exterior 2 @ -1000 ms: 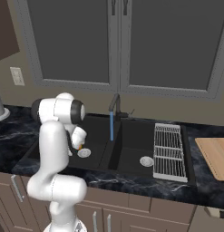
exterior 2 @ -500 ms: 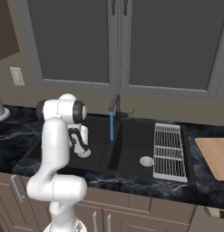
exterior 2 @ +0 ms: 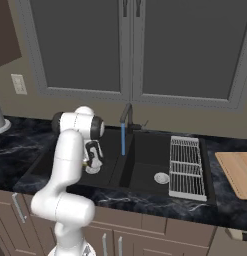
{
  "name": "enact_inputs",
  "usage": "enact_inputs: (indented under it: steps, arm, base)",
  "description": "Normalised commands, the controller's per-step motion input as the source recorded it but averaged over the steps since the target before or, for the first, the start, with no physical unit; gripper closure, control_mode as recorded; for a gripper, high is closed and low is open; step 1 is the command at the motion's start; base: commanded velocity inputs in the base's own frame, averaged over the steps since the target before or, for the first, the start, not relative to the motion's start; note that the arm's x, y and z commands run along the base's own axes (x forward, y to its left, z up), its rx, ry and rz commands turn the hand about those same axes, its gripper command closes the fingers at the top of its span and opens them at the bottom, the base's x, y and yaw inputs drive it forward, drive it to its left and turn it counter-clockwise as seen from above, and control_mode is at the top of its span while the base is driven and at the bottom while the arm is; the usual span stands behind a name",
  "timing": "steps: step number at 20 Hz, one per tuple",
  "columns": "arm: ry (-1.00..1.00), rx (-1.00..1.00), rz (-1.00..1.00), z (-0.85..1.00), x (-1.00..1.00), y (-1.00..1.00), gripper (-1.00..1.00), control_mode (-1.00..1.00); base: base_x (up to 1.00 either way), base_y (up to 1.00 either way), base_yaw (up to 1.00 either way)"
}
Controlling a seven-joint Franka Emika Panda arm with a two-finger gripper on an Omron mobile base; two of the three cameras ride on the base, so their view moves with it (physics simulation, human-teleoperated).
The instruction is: Pick the orange from the sink and place it on the cutting board to airdry. Then turn off the sink faucet.
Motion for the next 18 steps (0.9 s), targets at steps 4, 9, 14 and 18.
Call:
enact_inputs:
  steps: [4,9,14,18]
  arm:
    - [0.0,0.0,-0.01,-0.07,0.42,0.06,-1.0,-1.0]
    - [0.0,0.0,-0.01,-0.06,0.44,0.1,-1.0,-1.0]
    - [0.0,0.0,-0.01,-0.03,0.52,0.22,-1.0,-1.0]
    - [0.0,0.0,-0.01,-0.03,0.55,0.21,-1.0,-1.0]
  base:
    - [0.0,0.0,0.0]
    - [0.0,0.0,0.0]
    - [0.0,0.0,0.0]
    - [0.0,0.0,0.0]
